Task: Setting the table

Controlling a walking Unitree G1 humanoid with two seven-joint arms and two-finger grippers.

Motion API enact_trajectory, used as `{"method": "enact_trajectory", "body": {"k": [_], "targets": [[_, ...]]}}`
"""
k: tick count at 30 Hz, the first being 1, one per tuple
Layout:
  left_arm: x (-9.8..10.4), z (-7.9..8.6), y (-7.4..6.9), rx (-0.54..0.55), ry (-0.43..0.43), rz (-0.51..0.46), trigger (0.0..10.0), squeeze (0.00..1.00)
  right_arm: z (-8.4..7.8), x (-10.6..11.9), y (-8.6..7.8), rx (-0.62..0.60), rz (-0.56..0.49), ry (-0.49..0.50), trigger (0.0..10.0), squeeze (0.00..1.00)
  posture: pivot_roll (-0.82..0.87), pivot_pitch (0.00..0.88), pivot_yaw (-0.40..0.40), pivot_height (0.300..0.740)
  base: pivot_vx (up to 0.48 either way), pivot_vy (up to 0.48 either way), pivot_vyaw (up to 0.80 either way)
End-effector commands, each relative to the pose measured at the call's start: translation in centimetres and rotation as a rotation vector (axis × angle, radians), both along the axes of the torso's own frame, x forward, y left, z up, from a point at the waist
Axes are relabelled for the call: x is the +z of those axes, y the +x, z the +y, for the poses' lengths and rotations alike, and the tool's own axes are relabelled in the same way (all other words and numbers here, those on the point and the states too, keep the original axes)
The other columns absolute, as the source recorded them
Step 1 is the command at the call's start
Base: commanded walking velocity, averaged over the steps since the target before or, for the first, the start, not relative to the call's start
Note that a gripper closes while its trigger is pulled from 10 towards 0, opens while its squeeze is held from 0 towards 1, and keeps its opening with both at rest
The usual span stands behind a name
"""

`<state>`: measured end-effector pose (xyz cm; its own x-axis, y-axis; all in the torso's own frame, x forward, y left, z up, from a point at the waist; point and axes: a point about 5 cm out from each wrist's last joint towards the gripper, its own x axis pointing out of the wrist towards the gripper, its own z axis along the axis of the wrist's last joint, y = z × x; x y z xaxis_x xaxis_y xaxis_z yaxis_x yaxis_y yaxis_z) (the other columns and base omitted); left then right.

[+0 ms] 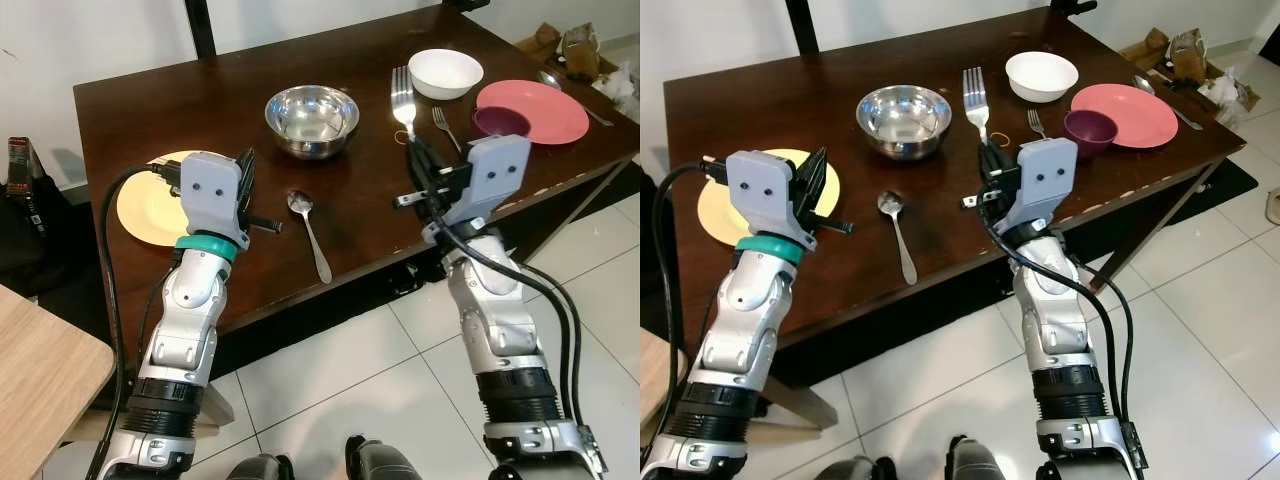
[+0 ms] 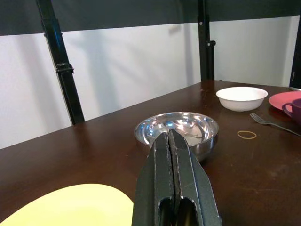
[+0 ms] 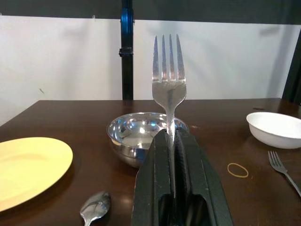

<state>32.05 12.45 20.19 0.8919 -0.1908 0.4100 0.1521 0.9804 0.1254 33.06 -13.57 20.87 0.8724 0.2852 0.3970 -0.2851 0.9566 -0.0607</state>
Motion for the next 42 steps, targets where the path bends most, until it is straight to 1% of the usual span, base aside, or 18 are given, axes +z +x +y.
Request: {"method": "enact_trajectory", "body": {"k": [1,6,9,11,14,23,39,42], "targets": [[-0.4,0.0,-0.1,-0.010,0.011,0.022,10.0,0.00,-0.2,-0.6,0.0,-0.013,0.030,0.012,10.0,0.00,-0.08,0.071,0.050,0.740,0.000,0.000,0.00],[-0.5,-0.4,-0.2,-0.026,0.026,0.031,10.0,0.00,-1.0,-0.8,0.3,-0.053,0.044,0.035,10.0,0.00,-0.08,0.072,0.055,0.740,0.000,0.000,0.00],[-0.5,-0.4,-0.2,-0.026,0.032,0.034,10.0,0.00,-1.1,-0.8,0.3,-0.064,0.048,0.039,10.0,0.00,-0.08,0.072,0.056,0.740,0.000,0.000,0.00],[-0.6,-0.4,-0.2,-0.023,0.051,0.039,10.0,0.00,-1.4,-0.9,0.6,-0.096,0.059,0.043,10.0,0.00,-0.08,0.073,0.058,0.740,0.000,0.000,0.80],[-0.7,-0.4,-0.1,-0.023,0.061,0.039,10.0,0.00,-1.6,-0.9,0.7,-0.112,0.062,0.056,10.0,0.00,-0.08,0.072,0.061,0.740,0.000,0.000,0.80],[-0.7,-0.7,0.1,-0.026,0.073,0.044,10.0,0.00,-2.0,-0.7,0.8,-0.134,0.060,0.075,10.0,0.00,-0.08,0.065,0.066,0.740,0.000,0.000,0.80],[-0.7,-1.1,0.4,-0.032,0.085,0.051,10.0,0.00,-2.4,-0.7,0.8,-0.163,0.055,0.080,10.0,0.00,-0.09,0.060,0.070,0.740,0.000,0.000,0.80],[-0.7,-1.2,0.5,-0.035,0.088,0.052,10.0,0.00,-2.5,-0.8,0.8,-0.169,0.060,0.083,10.0,0.00,-0.09,0.060,0.070,0.740,0.000,0.000,0.14]]}}
